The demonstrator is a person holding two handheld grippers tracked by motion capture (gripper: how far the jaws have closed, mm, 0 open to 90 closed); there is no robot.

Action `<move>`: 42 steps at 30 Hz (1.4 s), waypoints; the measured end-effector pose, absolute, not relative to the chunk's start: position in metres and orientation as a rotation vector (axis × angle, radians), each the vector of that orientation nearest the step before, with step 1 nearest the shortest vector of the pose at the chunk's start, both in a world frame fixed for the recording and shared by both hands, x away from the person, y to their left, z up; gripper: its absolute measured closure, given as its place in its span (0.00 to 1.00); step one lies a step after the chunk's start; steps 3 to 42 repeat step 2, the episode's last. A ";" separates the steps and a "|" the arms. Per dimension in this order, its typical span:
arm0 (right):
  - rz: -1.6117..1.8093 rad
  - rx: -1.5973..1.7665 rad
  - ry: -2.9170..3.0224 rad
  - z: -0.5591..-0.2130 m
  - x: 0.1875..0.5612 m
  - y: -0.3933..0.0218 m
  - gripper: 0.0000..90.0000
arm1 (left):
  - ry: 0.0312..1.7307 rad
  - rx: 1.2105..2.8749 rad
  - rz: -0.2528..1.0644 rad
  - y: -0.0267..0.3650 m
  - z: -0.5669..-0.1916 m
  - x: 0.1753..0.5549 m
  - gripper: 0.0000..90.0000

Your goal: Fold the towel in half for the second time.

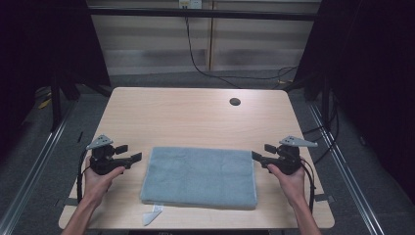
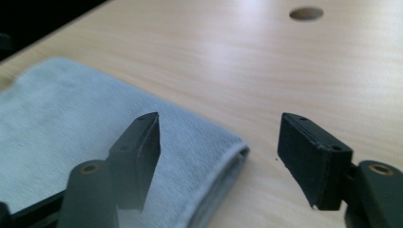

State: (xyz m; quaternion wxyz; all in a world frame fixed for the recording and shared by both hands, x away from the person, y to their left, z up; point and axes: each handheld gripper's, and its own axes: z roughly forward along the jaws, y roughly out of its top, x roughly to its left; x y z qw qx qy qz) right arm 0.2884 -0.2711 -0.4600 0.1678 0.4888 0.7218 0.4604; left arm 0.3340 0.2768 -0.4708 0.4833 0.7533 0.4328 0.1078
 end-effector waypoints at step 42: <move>1.273 1.407 2.060 -0.463 0.287 -0.271 0.30 | 1.045 1.844 0.239 0.276 -0.475 0.333 0.18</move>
